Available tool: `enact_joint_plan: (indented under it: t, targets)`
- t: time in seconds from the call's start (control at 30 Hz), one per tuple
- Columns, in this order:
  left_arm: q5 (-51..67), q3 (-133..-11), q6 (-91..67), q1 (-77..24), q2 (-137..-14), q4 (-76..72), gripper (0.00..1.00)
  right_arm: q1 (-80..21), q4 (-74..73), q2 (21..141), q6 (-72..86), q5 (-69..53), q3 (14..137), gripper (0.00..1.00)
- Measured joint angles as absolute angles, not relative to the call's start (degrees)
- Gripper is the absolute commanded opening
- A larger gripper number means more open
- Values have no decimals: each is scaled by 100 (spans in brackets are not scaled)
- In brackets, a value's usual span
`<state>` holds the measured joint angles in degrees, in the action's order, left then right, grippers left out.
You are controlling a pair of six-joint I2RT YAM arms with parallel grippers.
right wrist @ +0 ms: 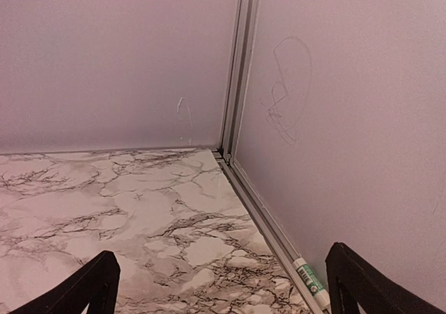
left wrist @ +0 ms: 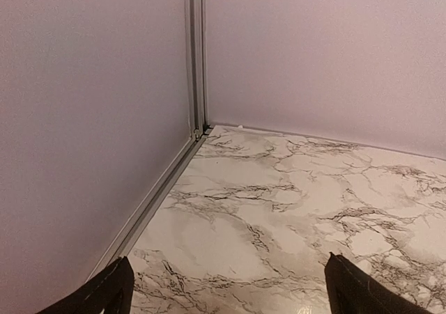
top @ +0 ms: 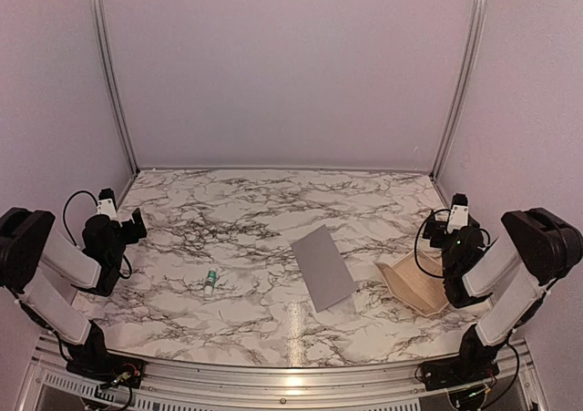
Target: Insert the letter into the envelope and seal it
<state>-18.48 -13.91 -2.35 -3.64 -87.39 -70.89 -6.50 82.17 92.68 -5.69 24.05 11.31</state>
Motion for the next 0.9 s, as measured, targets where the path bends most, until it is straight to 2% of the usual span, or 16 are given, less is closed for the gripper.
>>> enact_joint_plan:
  t: [0.23, 0.4, 0.63, 0.9]
  targets:
    - [-2005, -1391, -239, -377, -8674, -7039, 99, -652, 8211, 9227, -585, 2346, 1131, 98]
    - [-2158, -1389, -235, -451, -8018, -6731, 99, -661, 8119, 9050, -607, 2349, 1135, 99]
    - [-2585, -1649, -781, -576, -6722, -5277, 99, -904, 6018, 7697, -626, 2418, 2171, 98]
    - [-2808, -1358, -2351, -572, -5087, -4552, 99, -1048, 3653, 6587, 499, 1313, 3433, 99]
